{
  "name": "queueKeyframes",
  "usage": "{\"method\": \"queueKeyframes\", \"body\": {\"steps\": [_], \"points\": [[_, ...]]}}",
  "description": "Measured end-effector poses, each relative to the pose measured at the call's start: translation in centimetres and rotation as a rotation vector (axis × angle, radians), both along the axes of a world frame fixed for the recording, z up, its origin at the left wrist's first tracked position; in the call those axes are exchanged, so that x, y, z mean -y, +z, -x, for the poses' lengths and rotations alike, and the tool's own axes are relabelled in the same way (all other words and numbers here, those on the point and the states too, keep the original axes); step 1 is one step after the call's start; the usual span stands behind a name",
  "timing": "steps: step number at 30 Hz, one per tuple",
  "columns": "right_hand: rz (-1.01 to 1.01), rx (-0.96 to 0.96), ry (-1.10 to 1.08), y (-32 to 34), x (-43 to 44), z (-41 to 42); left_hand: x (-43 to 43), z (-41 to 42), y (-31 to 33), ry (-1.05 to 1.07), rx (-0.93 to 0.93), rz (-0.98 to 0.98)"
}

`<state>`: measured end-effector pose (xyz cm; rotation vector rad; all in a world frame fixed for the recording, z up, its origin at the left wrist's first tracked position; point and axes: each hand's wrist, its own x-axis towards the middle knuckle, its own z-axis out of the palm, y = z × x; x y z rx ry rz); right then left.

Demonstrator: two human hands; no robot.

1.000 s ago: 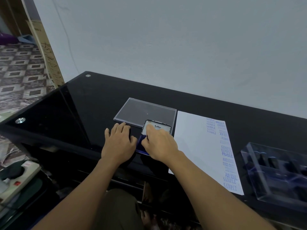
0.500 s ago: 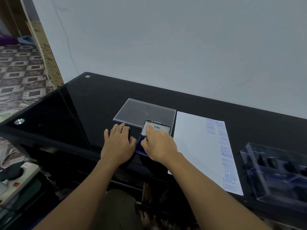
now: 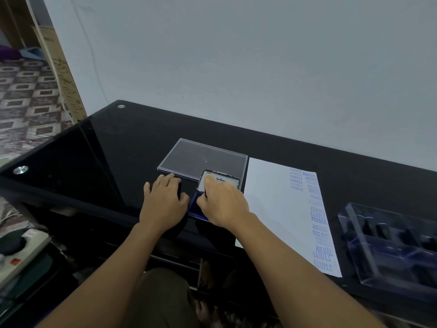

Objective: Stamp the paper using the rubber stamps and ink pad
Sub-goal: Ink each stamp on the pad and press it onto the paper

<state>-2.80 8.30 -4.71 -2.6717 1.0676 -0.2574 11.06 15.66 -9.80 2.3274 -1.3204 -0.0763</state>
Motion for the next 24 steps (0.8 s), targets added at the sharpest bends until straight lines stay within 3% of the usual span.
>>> {"method": "queueKeyframes", "body": {"steps": [6,12,18,24], "points": [[-0.019,-0.001,0.020,0.5,0.2,0.2,0.2,-0.1,0.8,0.032,-0.090,0.075],[-0.121,0.164,-0.100,1.4,1.1,1.5,0.9,0.4,2.5,0.030,-0.168,0.134],[-0.266,0.226,-0.208,4.0,4.1,4.3,3.1,2.3,5.4,-0.078,-0.142,0.214],[-0.236,0.193,-0.262,6.4,8.2,8.8,6.4,5.3,7.4,-0.218,-0.130,0.191]]}}
